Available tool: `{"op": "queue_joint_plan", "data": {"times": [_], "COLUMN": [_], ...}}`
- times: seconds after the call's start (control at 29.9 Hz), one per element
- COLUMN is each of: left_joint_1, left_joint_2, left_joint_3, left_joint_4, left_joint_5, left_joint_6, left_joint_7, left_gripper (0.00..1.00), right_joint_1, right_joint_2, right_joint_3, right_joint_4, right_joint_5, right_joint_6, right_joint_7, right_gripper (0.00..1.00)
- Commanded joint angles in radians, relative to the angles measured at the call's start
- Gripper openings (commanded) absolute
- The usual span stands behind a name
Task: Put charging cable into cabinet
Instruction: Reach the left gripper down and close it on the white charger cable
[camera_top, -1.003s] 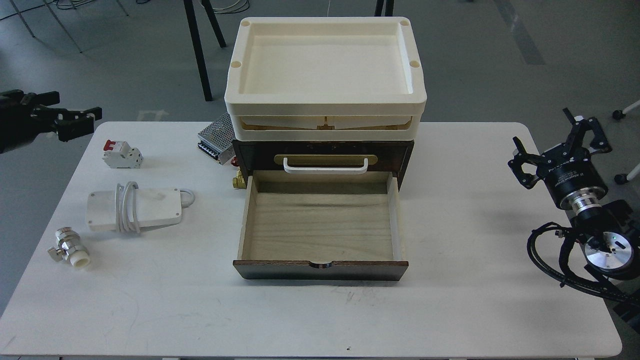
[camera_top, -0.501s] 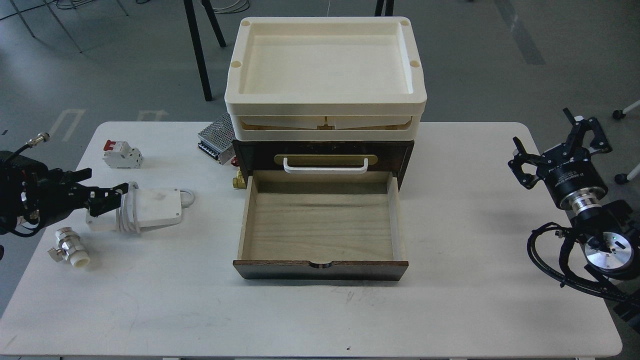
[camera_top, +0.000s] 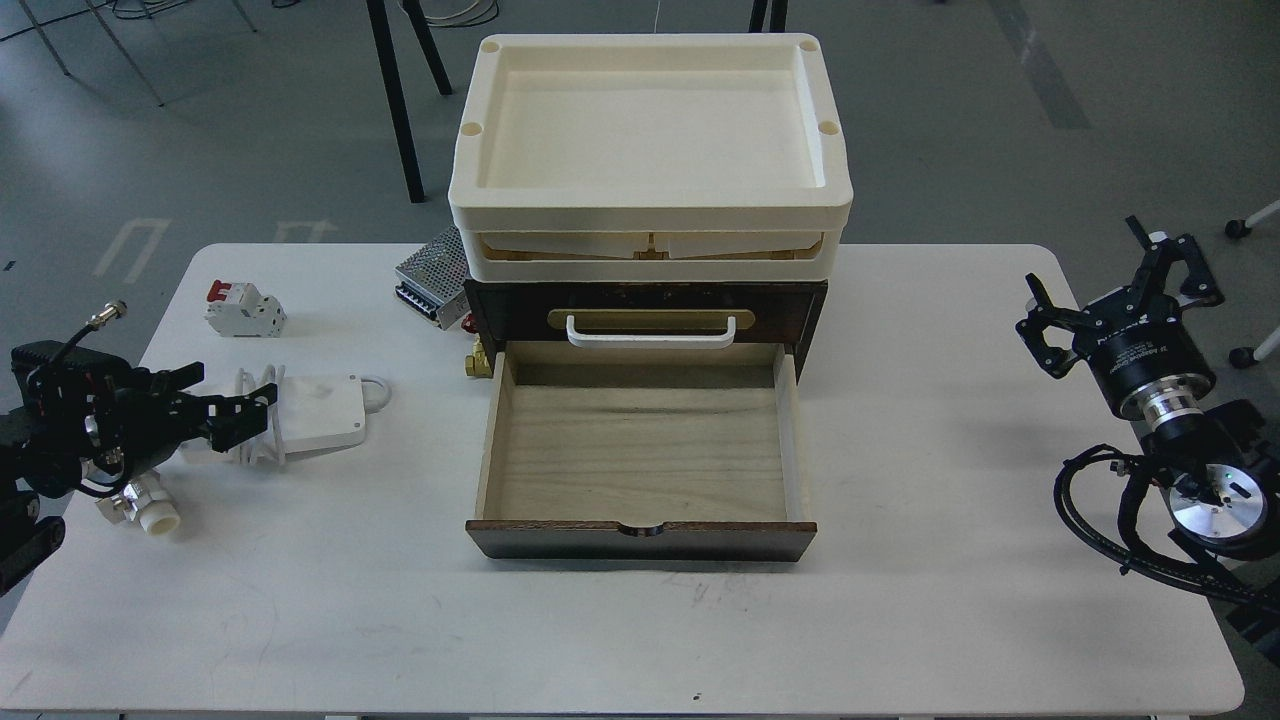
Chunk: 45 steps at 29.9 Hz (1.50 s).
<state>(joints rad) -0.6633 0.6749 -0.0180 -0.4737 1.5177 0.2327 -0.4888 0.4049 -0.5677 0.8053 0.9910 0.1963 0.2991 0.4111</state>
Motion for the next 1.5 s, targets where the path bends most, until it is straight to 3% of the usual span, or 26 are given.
{"op": "queue_joint_plan", "data": {"times": [0.0,0.17,0.67,0.9,1.07,1.2,1.47], "left_joint_1": [0.002,-0.002,0.028,0.031,0.036,0.060,0.070], "left_joint_2": [-0.001,0.000,-0.018,-0.048,-0.049,-0.048,-0.049], "left_joint_3": [0.000,-0.008,0.003,0.003,0.004,0.007,0.006], "left_joint_4": [0.000,-0.008,-0.009,-0.006,-0.002,0.001,0.003], "left_joint_5": [0.003,0.003,-0.010,-0.011,-0.007,-0.002,-0.004], "left_joint_6": [0.007,0.042,0.042,0.047,0.074,0.102,0.105], "left_joint_7": [0.000,0.000,0.000,0.000,0.000,0.000,0.000], "left_gripper": [0.91,0.91,0.92,0.84,0.51,0.08,0.01], "right_joint_1": [0.000,0.000,0.000,-0.001,0.000,0.000,0.000], "right_joint_2": [0.000,0.000,0.000,0.000,0.000,0.000,0.000], "right_joint_3": [0.000,0.000,0.000,0.000,0.000,0.000,0.000], "right_joint_4": [0.000,0.000,0.000,0.000,0.000,0.000,0.000], "right_joint_5": [0.000,0.000,0.000,0.000,0.000,0.000,0.000], "right_joint_6": [0.000,0.000,0.000,0.000,0.000,0.000,0.000], "right_joint_7": [0.000,0.000,0.000,0.000,0.000,0.000,0.000], "right_gripper": [0.99,0.99,0.99,0.99,0.99,0.99,0.99]}}
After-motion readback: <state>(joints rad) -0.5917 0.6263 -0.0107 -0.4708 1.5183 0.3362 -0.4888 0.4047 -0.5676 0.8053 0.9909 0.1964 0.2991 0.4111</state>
